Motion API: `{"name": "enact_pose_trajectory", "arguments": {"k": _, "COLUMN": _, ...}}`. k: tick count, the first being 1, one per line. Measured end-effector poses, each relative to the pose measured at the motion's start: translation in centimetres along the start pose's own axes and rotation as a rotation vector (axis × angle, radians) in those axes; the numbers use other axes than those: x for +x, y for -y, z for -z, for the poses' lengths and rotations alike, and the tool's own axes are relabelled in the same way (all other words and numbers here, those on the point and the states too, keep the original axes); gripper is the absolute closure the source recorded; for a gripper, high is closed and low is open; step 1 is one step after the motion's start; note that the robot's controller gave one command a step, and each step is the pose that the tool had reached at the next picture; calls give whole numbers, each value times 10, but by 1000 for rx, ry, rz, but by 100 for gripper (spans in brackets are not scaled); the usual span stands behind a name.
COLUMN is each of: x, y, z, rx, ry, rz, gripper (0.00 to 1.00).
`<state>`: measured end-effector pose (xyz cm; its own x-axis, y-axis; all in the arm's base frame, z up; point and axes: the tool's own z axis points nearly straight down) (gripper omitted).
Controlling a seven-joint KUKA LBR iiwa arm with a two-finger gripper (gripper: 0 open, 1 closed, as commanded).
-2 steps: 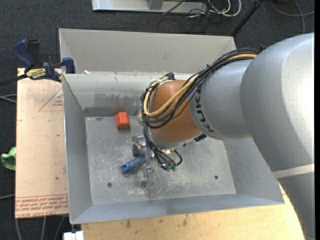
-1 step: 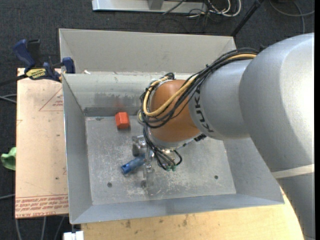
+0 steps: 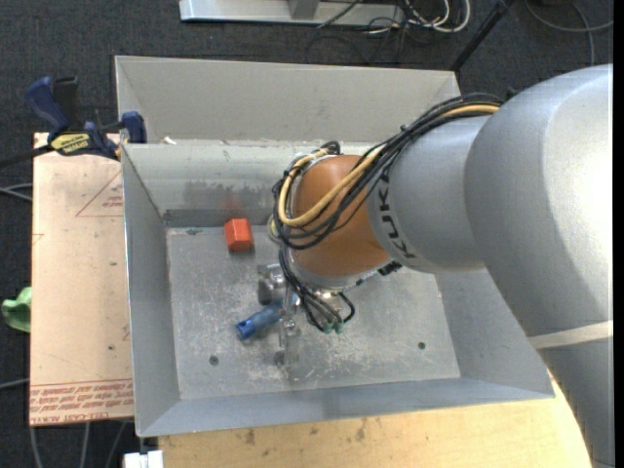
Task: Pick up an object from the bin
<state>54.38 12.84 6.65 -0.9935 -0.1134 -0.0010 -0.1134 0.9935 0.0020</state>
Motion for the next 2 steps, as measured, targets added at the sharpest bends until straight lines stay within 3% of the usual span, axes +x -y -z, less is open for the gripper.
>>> {"name": "enact_pose_trajectory", "arguments": {"k": 1, "x": -1, "y": 0, "z": 1, "rx": 0, "ry": 2, "rz": 0, "gripper": 100}}
{"name": "enact_pose_trajectory", "arguments": {"k": 2, "x": -3, "y": -1, "z": 100, "rx": 0, "ry": 8, "rz": -1, "gripper": 100}}
